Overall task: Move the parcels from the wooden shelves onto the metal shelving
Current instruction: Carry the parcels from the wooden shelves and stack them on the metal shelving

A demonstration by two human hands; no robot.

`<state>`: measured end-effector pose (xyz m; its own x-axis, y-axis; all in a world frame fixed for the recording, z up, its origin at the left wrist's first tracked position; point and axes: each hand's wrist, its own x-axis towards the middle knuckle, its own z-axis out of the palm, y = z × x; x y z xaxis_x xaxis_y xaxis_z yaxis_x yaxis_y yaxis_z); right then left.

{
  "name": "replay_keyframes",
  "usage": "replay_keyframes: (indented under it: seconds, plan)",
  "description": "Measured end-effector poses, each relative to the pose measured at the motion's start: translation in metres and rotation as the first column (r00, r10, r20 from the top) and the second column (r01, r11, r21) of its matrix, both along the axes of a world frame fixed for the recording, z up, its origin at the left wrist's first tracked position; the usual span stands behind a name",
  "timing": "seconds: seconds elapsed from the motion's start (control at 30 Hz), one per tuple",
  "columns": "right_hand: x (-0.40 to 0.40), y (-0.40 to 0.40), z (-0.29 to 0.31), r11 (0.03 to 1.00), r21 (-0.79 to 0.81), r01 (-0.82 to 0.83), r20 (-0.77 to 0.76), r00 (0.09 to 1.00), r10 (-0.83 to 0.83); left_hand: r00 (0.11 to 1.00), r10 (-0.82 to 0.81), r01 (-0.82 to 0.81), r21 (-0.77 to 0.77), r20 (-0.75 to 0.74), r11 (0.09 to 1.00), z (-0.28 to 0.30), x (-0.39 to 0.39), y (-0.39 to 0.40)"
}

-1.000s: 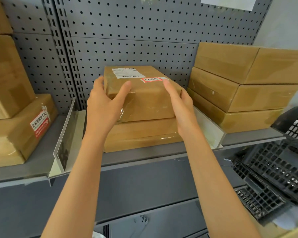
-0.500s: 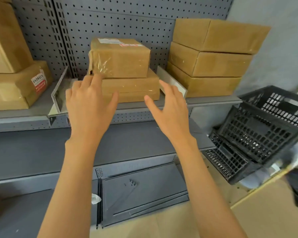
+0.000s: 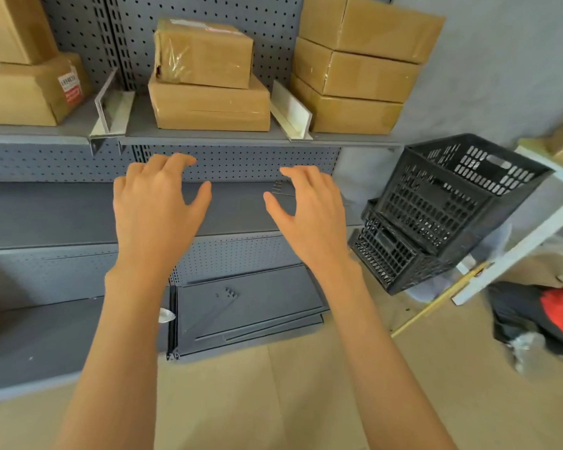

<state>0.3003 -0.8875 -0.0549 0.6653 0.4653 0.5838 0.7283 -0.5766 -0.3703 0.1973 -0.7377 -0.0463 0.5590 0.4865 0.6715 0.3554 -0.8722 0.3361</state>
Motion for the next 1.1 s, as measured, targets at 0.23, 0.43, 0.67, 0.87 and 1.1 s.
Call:
replay_keyframes:
  seconds: [0.23,0.43,0.67,0.87,1.1]
  plan:
    - [-0.044,0.009,0.012,1.0,-0.014,-0.002,0.023,1.0,0.003,0.999,-0.007,0.007,0.008,0.039,1.0,0.008,-0.049,0.01]
    - [-0.108,0.075,0.015,0.996,-0.048,-0.078,-0.019,0.997,0.077,0.999,0.051,-0.052,0.049,0.017,0.997,0.007,-0.128,0.061]
    - [-0.217,0.175,0.004,0.976,-0.019,-0.215,-0.052,0.975,0.214,0.976,0.208,-0.203,0.085,-0.06,0.976,0.0,-0.257,0.14]
    - [-0.312,0.258,-0.011,0.94,-0.029,-0.34,-0.067,0.939,0.337,0.923,0.366,-0.36,0.066,-0.117,0.931,-0.008,-0.367,0.199]
    - [-0.41,0.36,-0.006,0.851,-0.054,-0.522,-0.047,0.853,0.52,0.813,0.57,-0.57,0.041,-0.117,0.821,-0.009,-0.47,0.265]
